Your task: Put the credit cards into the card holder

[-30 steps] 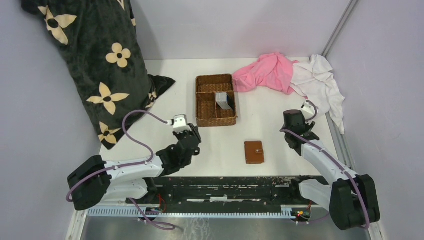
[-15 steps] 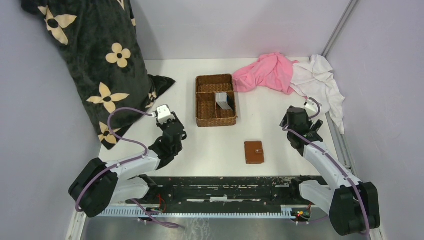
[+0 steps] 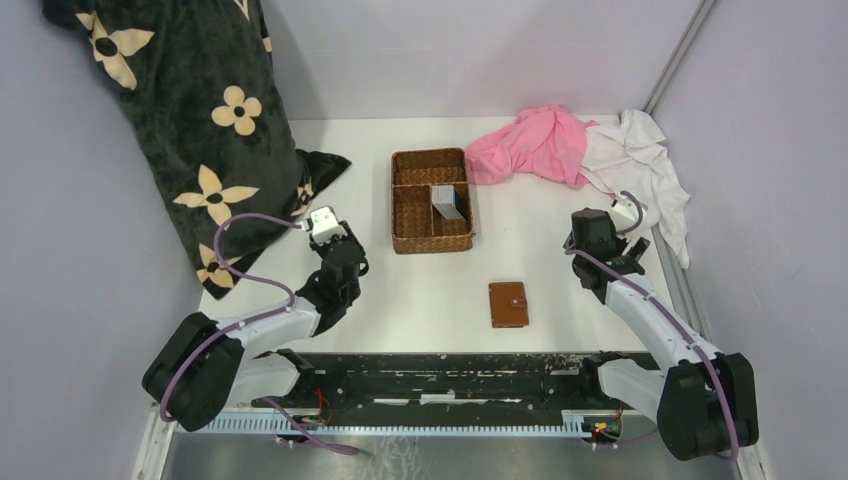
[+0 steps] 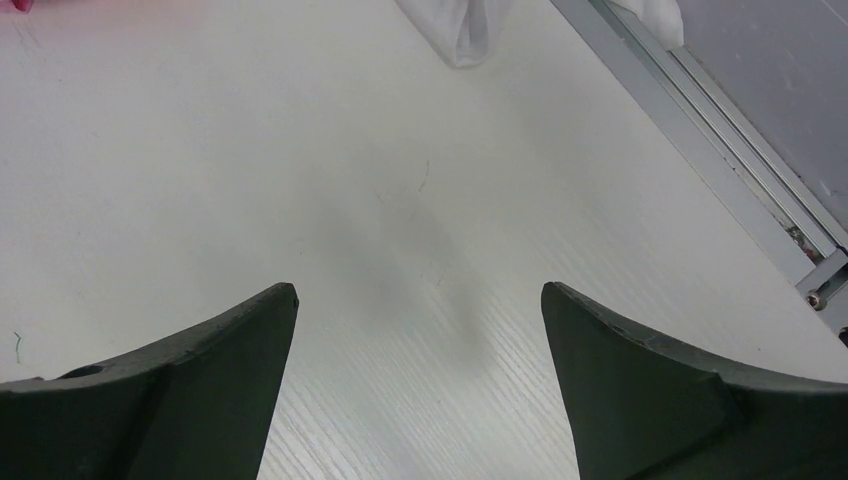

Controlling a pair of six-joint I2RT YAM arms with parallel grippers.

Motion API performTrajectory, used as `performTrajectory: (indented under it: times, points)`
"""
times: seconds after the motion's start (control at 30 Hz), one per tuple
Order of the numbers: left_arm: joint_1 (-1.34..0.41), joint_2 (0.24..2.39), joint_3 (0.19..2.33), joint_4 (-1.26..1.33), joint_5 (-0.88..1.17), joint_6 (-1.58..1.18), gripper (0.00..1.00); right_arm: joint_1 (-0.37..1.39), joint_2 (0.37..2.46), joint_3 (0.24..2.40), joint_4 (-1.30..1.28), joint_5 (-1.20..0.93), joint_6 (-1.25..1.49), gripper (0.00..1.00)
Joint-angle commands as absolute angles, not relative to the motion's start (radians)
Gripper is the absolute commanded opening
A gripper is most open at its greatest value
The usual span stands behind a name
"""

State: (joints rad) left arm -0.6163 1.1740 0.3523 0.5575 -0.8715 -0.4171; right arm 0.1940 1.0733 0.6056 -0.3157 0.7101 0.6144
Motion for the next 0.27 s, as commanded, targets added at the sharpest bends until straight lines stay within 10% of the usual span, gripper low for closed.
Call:
performTrajectory:
  times: [0.0, 0.17, 0.23]
  points:
    - [-0.611, 1.196, 0.344, 0.620, -0.885, -0.398, 0.45, 0.190, 1.080, 0.633, -0.304, 0.759, 0.630, 0.99]
    - [-0.611, 1.187, 0.337, 0.621, -0.885, -0.398, 0.54, 0.191, 1.052, 0.614, -0.281, 0.750, 0.601, 0.99]
    - [-0.611, 1.179, 0.337, 0.618, -0.886, -0.393, 0.99, 0.191, 1.042, 0.603, -0.273, 0.756, 0.604, 0.99]
